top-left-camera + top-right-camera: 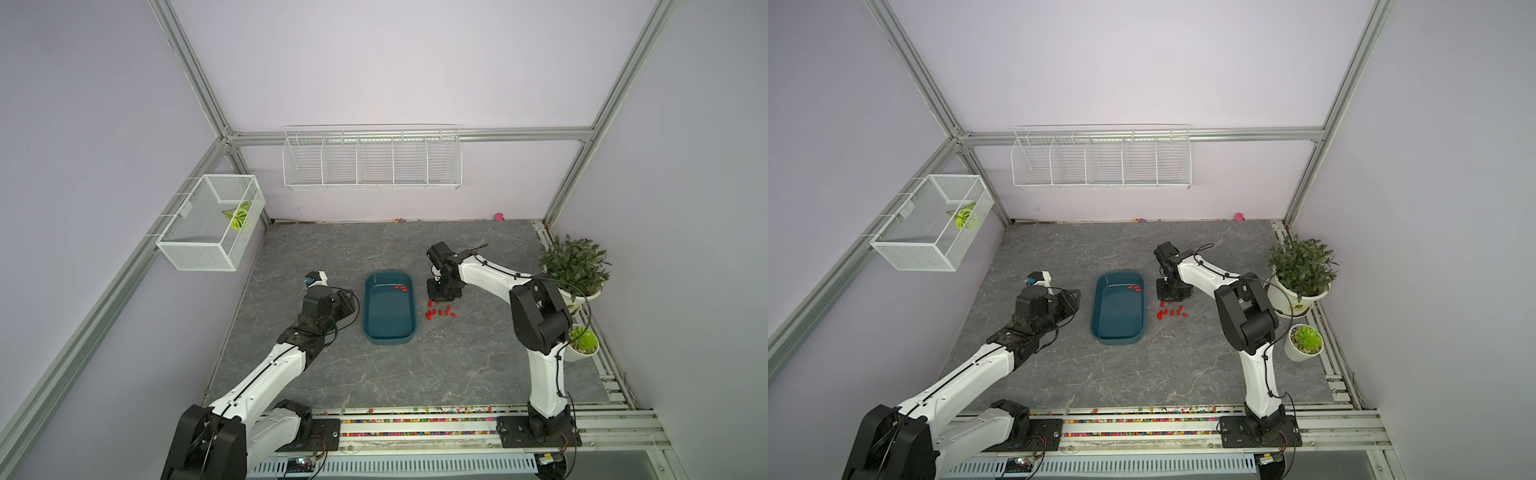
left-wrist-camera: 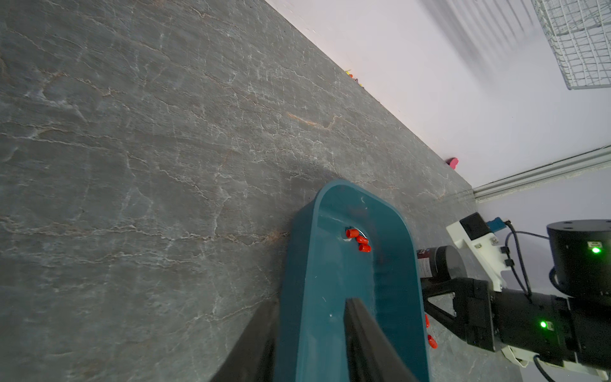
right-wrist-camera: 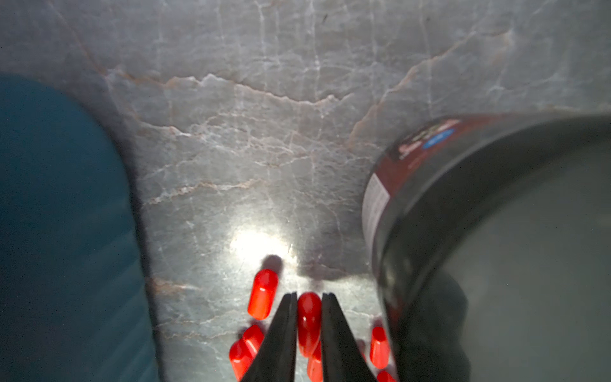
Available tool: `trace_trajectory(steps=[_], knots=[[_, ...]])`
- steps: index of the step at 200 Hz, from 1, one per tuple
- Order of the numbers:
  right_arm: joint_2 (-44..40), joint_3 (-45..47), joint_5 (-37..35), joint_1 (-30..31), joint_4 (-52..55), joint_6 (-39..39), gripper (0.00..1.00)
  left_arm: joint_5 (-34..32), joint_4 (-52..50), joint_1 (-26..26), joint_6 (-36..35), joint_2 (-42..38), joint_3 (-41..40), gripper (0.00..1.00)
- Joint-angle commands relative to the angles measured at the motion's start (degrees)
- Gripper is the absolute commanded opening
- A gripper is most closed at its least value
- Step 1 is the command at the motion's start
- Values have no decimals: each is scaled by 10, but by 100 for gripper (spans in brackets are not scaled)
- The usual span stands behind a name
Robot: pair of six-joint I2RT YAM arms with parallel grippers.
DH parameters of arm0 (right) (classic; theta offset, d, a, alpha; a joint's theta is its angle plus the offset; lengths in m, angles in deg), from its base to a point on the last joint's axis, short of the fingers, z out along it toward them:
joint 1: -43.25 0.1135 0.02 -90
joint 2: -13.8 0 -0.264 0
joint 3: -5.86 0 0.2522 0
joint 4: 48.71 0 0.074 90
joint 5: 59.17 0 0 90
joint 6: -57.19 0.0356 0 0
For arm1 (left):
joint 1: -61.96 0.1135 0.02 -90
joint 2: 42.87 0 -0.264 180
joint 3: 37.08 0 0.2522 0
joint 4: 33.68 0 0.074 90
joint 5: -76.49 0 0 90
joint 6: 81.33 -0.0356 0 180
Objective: Take the screw protection sleeves out of the storage box
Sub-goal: Place the screw protection sleeve at the center of the board.
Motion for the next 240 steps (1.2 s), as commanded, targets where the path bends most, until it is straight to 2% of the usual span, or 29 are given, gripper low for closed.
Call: trace_trajectory(steps=[1,171,240], knots=[[13,-6,6,-5,15,10,19,6,-9,3,0,5,19,40],[24,-10,17,-5,18,13,23,6,-11,3,0,4,19,40],[4,6,9,-3,8,15,31,6,-10,3,0,4,19,40]])
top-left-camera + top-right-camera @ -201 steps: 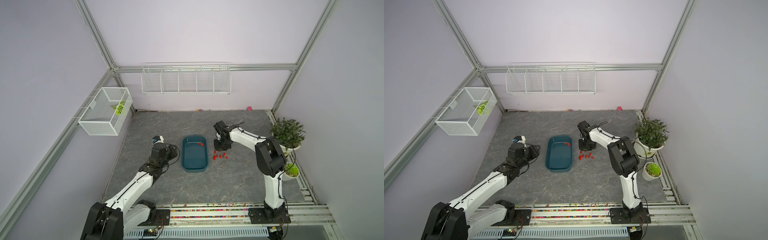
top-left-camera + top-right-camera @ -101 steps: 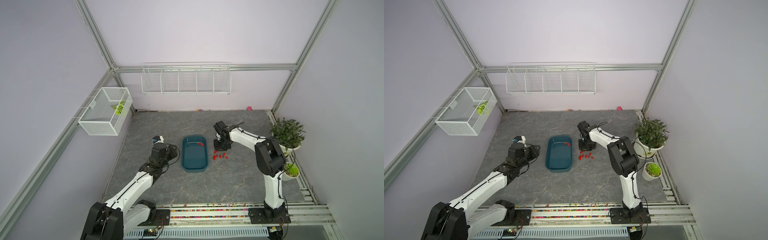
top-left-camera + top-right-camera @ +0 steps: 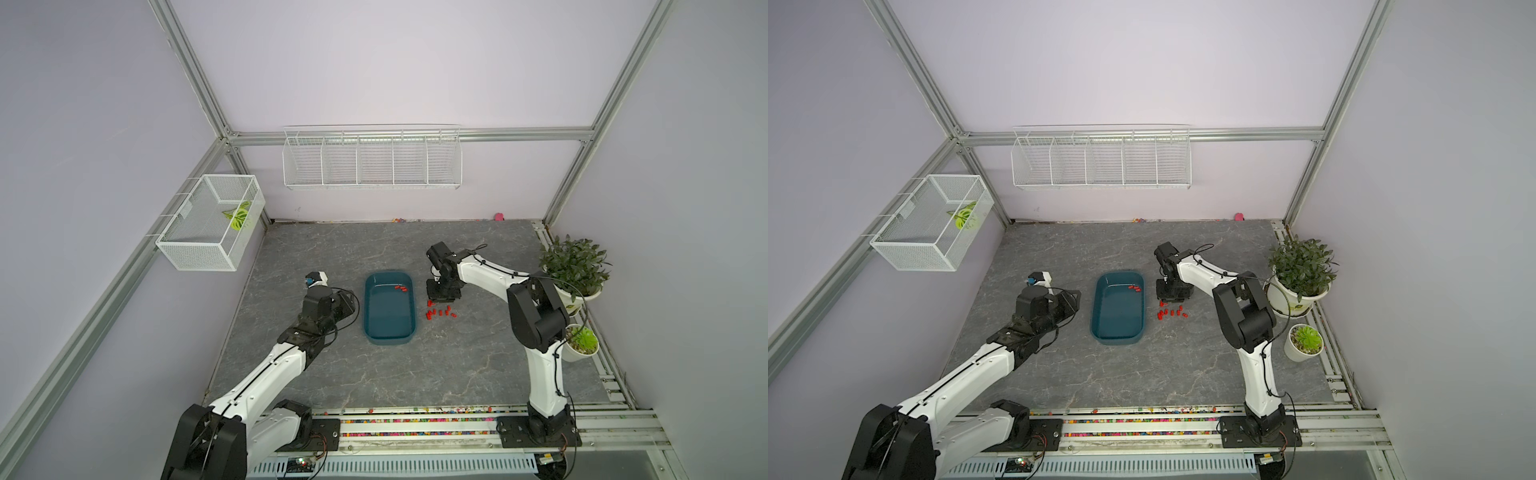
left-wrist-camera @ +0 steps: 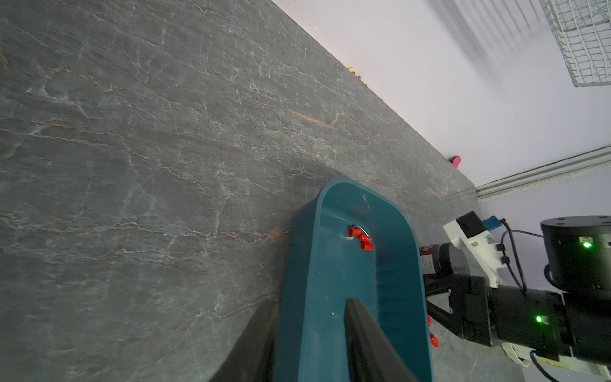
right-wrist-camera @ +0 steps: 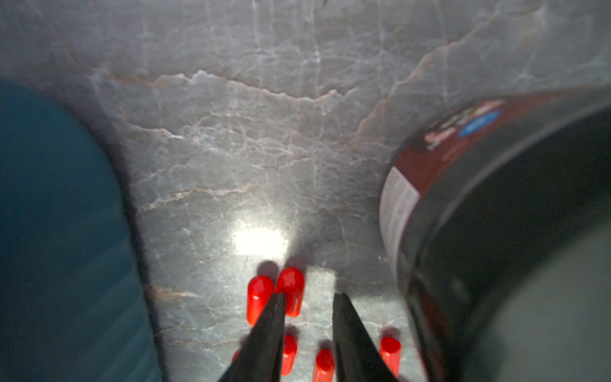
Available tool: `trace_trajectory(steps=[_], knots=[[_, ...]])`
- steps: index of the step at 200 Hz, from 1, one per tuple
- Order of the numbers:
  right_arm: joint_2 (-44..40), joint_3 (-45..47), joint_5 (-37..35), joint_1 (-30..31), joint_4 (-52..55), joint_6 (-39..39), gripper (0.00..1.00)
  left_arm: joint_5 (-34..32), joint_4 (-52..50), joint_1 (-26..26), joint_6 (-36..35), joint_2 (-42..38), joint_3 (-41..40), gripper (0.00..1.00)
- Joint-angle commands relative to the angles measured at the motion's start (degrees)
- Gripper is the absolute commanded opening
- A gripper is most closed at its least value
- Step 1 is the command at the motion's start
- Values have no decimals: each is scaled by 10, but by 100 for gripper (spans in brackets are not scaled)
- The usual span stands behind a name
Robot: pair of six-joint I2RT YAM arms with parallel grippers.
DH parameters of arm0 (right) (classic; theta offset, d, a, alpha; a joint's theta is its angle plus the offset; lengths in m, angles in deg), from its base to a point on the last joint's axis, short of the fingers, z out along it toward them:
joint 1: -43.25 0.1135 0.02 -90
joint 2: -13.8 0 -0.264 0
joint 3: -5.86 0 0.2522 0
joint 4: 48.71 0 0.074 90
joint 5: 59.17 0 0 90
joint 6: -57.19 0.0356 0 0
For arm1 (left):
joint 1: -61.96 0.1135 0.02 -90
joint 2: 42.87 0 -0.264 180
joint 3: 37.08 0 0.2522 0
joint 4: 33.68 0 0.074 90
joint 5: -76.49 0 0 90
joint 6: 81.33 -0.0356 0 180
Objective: Take the screw protection sleeves out of the storage box
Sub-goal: Place the screw protection sleeve at the center of the board.
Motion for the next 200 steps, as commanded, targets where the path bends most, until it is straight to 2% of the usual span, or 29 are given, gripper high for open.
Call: trace_trajectory(steps=[1,55,119,180,200], knots=[[-12,17,-5,-1,3,5,31,6,-6,3,0,2,19,40],[-61,47,-30,17,-24,-3,31,6,-6,3,0,5,19,40],[-124,60,-77,61,-52,-50,28,7,-8,3,0,13,25,40],[-195,81,-80,87,-122,-97,28,10,-24,3,2,36,43,40],[-202,79,-78,93,-133,-110,29,30,-26,18,8,49,47,40]])
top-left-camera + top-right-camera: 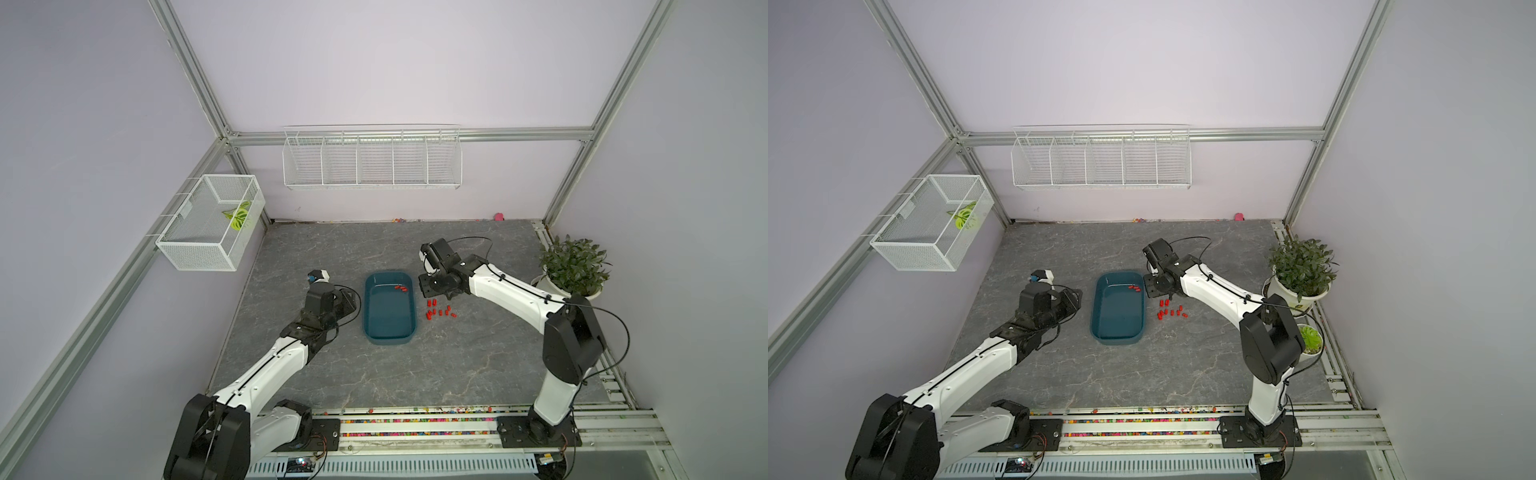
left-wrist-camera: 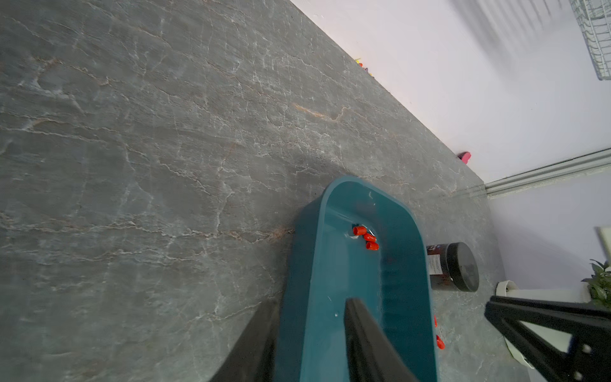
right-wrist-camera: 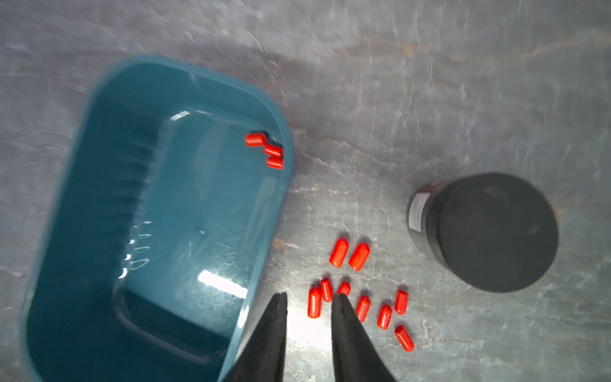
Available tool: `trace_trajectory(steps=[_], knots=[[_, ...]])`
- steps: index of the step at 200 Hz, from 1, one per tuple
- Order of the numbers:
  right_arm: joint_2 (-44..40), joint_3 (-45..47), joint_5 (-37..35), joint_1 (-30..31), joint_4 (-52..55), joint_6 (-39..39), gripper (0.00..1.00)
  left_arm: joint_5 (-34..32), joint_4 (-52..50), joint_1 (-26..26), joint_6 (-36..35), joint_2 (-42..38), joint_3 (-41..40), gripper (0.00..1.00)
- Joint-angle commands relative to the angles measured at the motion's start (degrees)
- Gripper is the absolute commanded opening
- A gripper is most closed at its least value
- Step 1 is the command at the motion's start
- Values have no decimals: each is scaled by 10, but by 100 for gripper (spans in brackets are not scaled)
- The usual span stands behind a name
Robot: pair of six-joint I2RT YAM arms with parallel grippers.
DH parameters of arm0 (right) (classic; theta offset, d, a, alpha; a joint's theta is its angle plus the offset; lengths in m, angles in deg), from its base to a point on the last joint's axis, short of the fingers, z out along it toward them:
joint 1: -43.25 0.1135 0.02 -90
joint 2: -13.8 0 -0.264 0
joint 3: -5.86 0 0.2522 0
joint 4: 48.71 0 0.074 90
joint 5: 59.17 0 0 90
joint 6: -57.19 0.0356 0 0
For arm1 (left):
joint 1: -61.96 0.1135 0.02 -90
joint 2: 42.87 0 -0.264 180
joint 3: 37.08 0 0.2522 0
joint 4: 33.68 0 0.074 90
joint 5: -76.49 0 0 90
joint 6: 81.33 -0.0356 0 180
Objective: Take the screw protection sleeves out of the storage box
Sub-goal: Place the screw protection sleeve at the center of the board, then pick up the screw protection sleeve from the storage box.
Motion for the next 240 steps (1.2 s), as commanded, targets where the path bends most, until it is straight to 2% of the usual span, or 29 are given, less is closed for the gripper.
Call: trace_trajectory(steps=[1,39,53,86,109,142,179,240], knots=[[-20,8,-9,11,-33,-33,29,26,-13,17,8,17,24,40],[-10,-11,23,14,-49,-55,28,152,38,116,56,59,-6,40],[-11,-16,32,17,-58,-63,28,183,45,133,63,75,-6,40],[-3,-26,79,20,-79,-92,31,195,37,134,58,86,6,40],[17,-61,85,23,-60,-100,32,199,30,134,56,82,9,40],[50,-111,78,30,-40,-117,31,199,30,134,56,85,8,40],[85,-118,71,43,-46,-110,31,212,45,134,58,125,17,40],[151,-188,37,69,16,-102,34,211,45,134,59,120,14,40]])
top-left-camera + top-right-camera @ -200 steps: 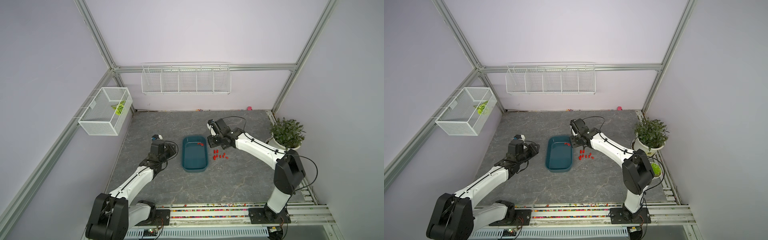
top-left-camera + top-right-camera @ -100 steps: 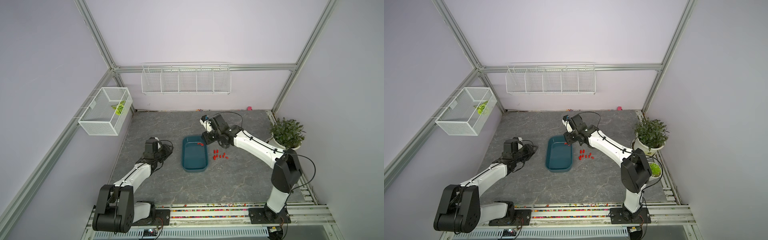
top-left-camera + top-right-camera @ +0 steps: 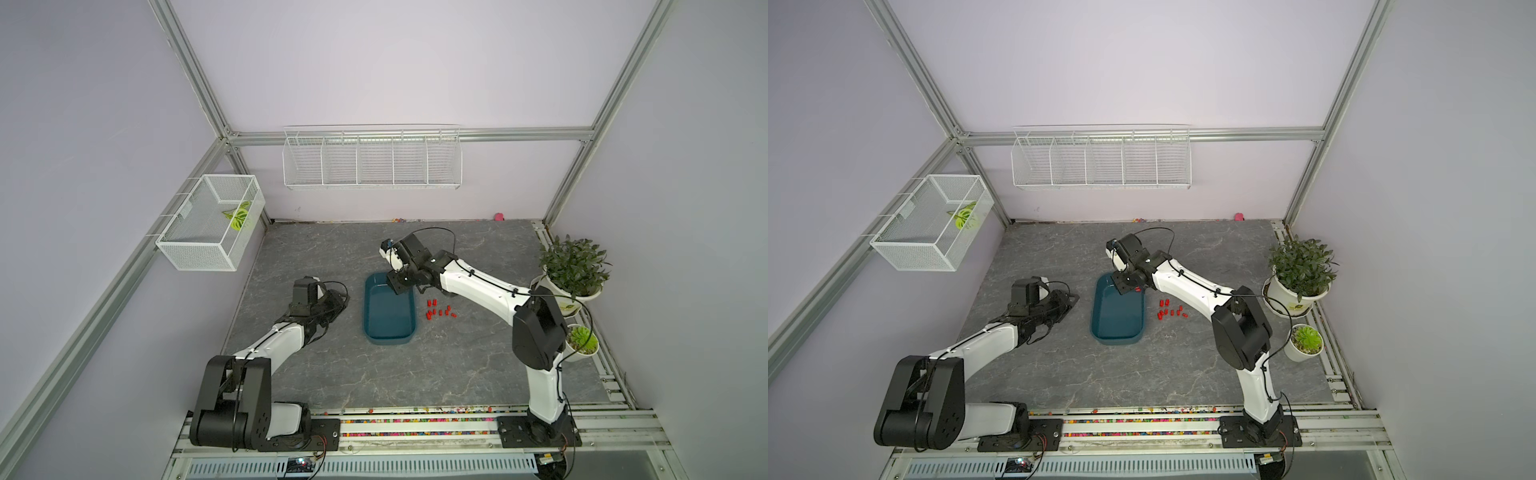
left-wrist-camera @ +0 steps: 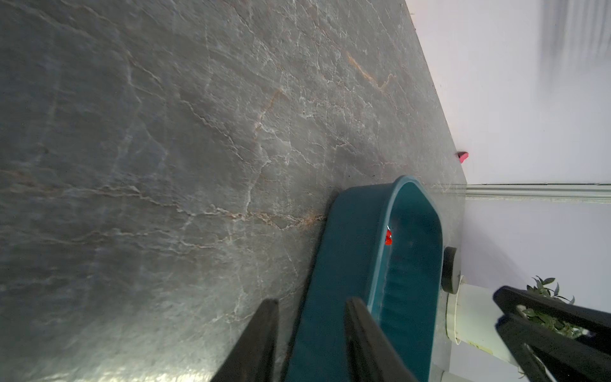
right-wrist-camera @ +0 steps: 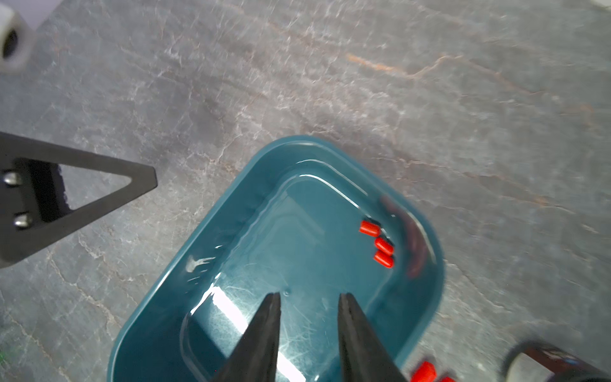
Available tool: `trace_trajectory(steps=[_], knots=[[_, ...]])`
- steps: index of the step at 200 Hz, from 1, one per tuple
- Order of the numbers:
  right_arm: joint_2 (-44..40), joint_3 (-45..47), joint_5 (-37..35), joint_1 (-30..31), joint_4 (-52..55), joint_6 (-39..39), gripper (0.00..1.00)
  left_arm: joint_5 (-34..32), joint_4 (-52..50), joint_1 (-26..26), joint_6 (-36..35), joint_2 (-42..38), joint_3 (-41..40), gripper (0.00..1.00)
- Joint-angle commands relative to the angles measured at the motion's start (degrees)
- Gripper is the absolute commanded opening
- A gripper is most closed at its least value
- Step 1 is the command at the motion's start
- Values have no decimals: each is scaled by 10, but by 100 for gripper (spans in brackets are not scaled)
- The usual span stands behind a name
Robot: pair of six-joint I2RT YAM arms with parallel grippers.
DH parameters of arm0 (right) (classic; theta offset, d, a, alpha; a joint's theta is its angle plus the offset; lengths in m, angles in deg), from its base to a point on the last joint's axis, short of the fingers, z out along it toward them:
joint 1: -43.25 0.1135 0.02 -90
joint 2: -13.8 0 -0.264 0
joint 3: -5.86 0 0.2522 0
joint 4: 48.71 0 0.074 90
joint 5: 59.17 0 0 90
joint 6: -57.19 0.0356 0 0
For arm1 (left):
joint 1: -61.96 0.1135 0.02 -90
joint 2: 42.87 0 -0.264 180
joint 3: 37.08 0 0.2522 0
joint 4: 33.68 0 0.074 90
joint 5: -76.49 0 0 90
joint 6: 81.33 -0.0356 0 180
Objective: Take the screw protection sleeves out of the storage box
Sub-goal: Pick up the screw protection sleeve from the storage box.
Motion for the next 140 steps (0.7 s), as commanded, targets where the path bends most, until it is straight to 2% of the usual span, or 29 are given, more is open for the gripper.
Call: trace_trajectory(steps=[1,59,92,140], knots=[[16,-25,-17,4,34,3,34,3,10,1,2,-5,11,40],[78,-96,-47,4,103,18,33,4,8,1,0,-4,12,40],[128,-160,-72,3,160,32,24,4,8,1,1,-6,12,40],[164,-196,-103,4,187,50,22,2,8,1,2,-9,10,40]])
